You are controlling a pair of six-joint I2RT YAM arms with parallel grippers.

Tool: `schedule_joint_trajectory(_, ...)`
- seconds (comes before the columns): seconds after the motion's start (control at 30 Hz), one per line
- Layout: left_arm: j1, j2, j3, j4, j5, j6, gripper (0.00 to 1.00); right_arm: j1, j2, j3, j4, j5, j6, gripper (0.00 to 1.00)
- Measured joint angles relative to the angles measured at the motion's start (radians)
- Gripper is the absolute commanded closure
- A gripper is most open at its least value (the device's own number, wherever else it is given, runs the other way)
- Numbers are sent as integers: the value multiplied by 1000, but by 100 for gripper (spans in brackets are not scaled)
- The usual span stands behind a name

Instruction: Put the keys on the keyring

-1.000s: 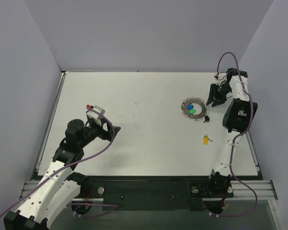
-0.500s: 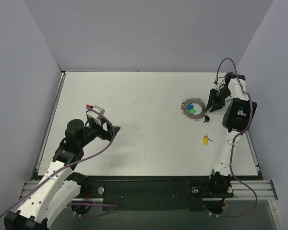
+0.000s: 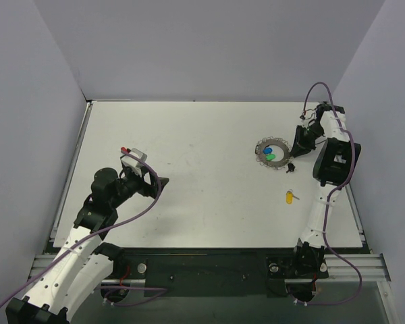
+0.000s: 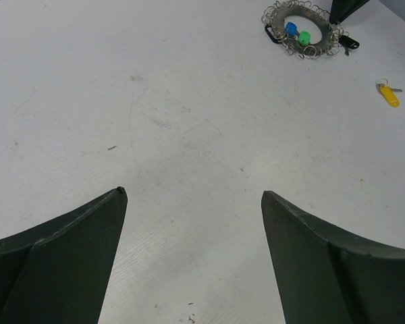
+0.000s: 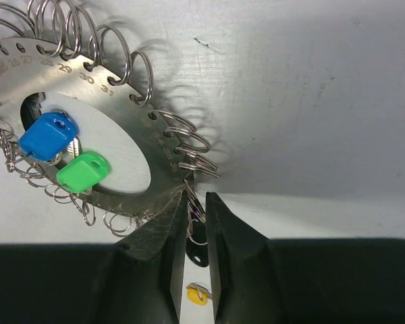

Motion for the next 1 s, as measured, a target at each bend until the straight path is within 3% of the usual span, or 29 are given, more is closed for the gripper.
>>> schedule_joint_trajectory(0.17,0,0,0,0,0,0,9,0,0,-3,0,-18,-6,99)
schedule_joint_trajectory(0.47,0,0,0,0,10,0,9,2,-31,-69,24,-85,-45,100)
schedule_joint_trajectory(0.73,1,-16,-19,50,116,-1,10,48,-235,-236,75,-95,-85,100)
schedule_joint_trajectory(1.0,-1,-27,-53,142,264,-14,12,192,-478,-293,90,-126,-134,100)
